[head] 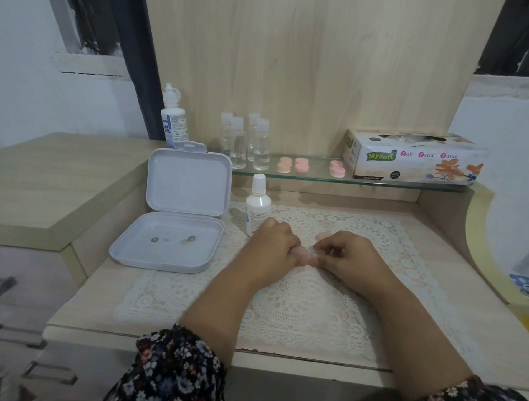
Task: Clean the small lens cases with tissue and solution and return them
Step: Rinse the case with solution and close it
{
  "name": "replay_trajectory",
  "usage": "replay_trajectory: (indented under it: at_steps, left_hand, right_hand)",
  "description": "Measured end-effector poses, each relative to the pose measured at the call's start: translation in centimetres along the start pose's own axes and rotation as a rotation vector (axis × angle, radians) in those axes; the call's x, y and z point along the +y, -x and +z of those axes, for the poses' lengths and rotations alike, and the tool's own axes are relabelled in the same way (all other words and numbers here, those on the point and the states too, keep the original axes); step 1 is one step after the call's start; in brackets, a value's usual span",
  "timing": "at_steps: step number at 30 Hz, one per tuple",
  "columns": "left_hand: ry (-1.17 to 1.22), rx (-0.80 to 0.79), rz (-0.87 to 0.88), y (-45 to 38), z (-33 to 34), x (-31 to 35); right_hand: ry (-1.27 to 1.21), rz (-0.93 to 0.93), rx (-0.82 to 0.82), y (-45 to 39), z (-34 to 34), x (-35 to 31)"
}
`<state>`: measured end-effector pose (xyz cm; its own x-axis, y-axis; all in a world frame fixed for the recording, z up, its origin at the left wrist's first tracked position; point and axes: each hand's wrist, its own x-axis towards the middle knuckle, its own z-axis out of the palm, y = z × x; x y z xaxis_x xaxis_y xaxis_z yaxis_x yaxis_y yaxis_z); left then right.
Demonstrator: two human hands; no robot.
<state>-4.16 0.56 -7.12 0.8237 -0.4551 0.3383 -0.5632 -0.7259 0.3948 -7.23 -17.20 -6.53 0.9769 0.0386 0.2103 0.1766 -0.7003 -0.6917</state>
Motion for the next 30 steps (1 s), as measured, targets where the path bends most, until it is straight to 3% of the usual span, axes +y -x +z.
replay_trajectory:
  at_steps: [9, 13, 17, 20, 28, 30]
  left_hand:
    - [-0.055, 0.012, 0.017, 0.1, 0.0, 0.1]
    - [-0.071, 0.029, 0.0, 0.3, -0.1, 0.2]
    - [-0.066, 0.027, 0.005, 0.3, -0.2, 0.2]
    - [-0.066, 0.023, 0.007, 0.3, -0.2, 0.2]
    - [-0.056, 0.025, -0.002, 0.4, -0.2, 0.1]
    - [-0.064, 0.028, 0.001, 0.3, -0.1, 0.1]
  right_hand:
    - [-0.013, 0.013, 0.002, 0.1, 0.1, 0.3]
    - [-0.067, -0.025, 0.097, -0.2, 0.1, 0.7]
    - [0.238, -0.05, 0.058, -1.0, 0.5, 1.7]
    - [0.294, -0.045, 0.072, -1.2, 0.8, 1.7]
    - [-0.009, 0.015, 0.265, -0.6, 0.5, 0.9]
    - [-0.091, -0.021, 0.249, -0.3, 0.4, 0.4]
